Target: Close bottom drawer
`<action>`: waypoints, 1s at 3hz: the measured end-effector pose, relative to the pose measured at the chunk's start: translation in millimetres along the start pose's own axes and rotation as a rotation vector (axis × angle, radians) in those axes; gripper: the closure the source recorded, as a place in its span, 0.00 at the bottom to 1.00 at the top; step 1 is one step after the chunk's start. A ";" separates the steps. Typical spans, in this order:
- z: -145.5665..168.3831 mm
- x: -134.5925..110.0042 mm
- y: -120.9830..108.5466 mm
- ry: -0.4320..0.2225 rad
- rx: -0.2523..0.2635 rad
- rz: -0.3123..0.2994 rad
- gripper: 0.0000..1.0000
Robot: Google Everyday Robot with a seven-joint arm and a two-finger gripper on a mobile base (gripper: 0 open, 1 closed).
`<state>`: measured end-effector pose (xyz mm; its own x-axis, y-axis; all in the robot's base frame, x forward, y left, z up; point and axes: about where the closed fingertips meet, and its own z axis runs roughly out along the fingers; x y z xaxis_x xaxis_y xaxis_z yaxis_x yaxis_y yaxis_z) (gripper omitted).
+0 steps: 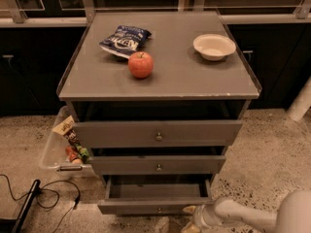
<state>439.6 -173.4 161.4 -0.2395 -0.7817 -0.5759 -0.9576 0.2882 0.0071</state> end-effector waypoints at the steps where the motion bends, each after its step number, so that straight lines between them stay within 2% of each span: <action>1: 17.9 -1.5 -46.8 -0.003 -0.013 -0.031 0.61; 2: 17.0 -1.4 -45.7 -0.003 -0.012 -0.031 0.84; 3: 5.6 -5.0 -82.9 0.013 0.049 -0.035 1.00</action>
Offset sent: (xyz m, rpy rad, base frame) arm 0.3229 -0.1122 0.0319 -0.1553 -0.3127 -0.1523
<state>521.1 -190.2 159.2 -0.2081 -0.7988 -0.5644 -0.9564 0.2870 -0.0536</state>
